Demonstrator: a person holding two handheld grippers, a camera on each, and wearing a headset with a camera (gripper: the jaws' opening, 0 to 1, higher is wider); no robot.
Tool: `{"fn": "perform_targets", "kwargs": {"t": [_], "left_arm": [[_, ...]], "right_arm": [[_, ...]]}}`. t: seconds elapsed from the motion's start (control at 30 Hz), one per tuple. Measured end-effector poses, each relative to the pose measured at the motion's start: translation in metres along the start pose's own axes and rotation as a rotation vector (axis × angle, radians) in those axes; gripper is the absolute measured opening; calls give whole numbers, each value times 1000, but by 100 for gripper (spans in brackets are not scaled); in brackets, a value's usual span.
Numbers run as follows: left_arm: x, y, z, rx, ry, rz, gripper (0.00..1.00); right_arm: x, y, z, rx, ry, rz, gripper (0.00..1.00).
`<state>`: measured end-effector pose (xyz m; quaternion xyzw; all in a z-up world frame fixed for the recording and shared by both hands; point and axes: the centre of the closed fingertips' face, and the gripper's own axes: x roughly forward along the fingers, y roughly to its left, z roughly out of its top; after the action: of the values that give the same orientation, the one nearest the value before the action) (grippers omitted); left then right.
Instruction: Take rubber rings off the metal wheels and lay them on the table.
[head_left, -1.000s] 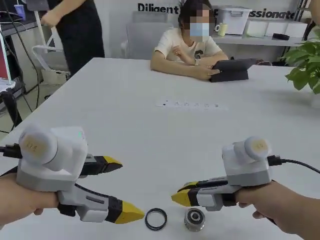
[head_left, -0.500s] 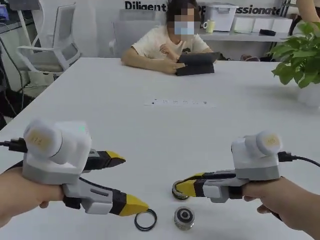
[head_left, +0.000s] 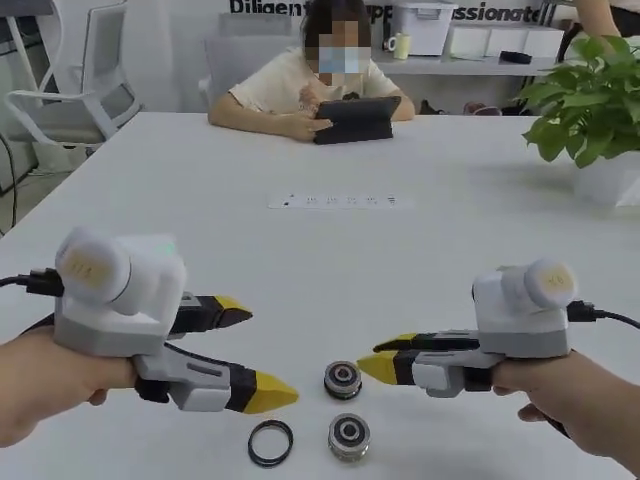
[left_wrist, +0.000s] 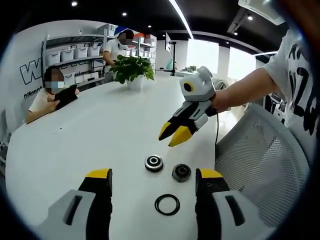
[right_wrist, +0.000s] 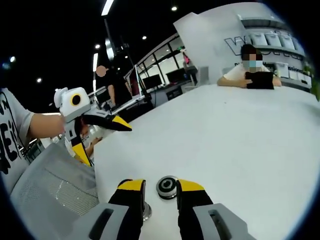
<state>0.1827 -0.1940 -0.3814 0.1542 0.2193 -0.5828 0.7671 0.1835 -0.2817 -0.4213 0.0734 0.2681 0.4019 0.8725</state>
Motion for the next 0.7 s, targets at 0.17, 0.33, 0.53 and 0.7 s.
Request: {"fn": "perform_targets", "kwargs": {"t": [0.17, 0.33, 0.53, 0.7], "left_arm": [[7, 4, 2, -8, -4, 3, 63], [15, 6, 1, -6, 5, 5, 60], [24, 12, -1, -14, 6, 6, 57], [32, 12, -2, -19, 10, 4, 54]], "right_arm": [[-1, -5, -1, -3, -5, -6, 24], [1, -7, -5, -20, 1, -8, 26], [7, -7, -13, -46, 20, -4, 27], [11, -8, -19, -71, 37, -1, 27]]}}
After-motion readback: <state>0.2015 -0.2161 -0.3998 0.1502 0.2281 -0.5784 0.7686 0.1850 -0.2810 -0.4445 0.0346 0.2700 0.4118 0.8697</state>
